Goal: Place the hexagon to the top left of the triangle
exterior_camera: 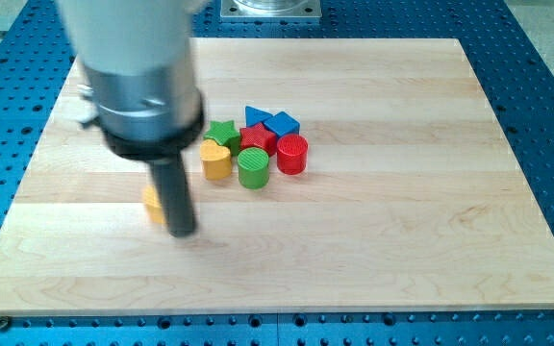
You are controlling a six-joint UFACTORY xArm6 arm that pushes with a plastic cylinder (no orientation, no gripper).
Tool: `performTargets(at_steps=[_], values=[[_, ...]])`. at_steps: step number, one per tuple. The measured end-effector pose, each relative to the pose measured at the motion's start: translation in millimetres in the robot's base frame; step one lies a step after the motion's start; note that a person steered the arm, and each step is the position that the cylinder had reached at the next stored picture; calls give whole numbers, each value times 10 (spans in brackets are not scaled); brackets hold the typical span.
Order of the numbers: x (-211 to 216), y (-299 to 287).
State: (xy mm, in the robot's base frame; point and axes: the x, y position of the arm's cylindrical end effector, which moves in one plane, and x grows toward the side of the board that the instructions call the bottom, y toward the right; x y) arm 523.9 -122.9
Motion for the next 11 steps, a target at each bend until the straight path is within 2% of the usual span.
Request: performTargets(at_steps=[1, 2, 3, 4, 5, 7, 8, 10, 11], values=[[279, -419], [-193, -384], [-331, -539], [240, -484], [196, -223], [-180, -124], [-220, 8], [-1017, -71], [-1158, 199]])
